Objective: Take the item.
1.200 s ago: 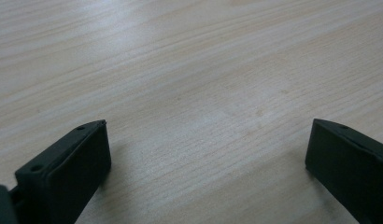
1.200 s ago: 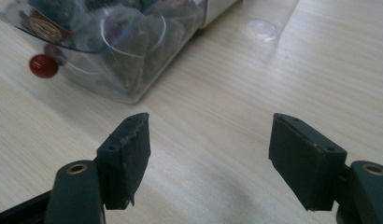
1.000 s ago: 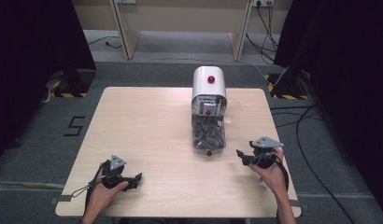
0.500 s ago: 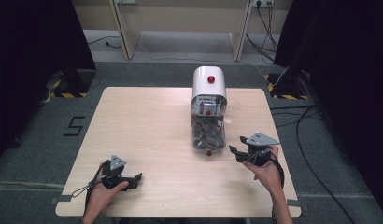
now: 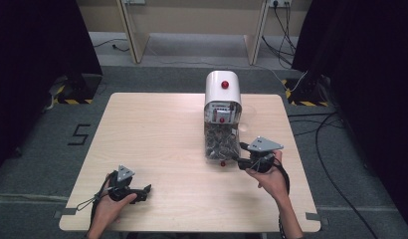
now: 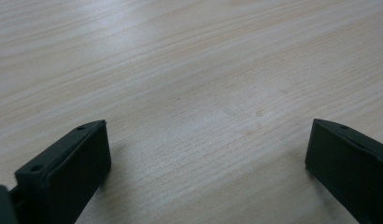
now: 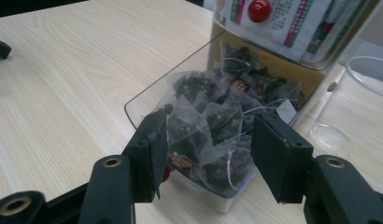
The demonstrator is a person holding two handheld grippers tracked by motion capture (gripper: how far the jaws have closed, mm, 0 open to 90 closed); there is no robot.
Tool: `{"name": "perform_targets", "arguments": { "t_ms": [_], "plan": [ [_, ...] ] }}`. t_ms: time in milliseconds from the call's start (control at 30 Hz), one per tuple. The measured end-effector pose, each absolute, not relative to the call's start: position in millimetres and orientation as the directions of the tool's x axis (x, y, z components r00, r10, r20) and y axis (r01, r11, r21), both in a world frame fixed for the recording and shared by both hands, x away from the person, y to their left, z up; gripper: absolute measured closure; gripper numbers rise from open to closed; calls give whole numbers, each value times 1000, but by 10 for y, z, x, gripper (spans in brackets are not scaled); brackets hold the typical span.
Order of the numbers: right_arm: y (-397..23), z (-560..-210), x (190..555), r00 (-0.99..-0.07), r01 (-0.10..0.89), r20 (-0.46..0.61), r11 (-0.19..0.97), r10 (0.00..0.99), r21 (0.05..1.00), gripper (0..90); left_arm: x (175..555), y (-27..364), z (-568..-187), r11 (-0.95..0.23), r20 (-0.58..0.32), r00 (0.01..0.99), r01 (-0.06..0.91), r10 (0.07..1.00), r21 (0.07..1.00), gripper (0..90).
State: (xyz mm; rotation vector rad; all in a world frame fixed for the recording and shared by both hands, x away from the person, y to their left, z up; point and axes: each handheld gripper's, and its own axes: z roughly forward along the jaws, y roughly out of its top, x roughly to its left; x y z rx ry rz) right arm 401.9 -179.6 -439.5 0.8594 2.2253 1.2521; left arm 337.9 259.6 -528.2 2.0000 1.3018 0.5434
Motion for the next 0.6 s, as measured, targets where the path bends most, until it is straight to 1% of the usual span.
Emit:
{"name": "perform_targets", "arguments": {
  "t_ms": [200,367,600],
  "plan": [
    [-1705,-4435,4085,-717,301,-72,401,694,865,480,3380,2596,-5281,-268,-19,413,627,911,732,0],
    [-1585,-4439,4140,-725,290,-93,425,682,858,475,3379,2596,-5282,-268,-19,412,627,911,732,0],
    [-1482,-4485,4223,-730,295,-95,438,676,850,473,3379,2596,-5281,-268,-19,413,627,911,732,0]
  ]
}}
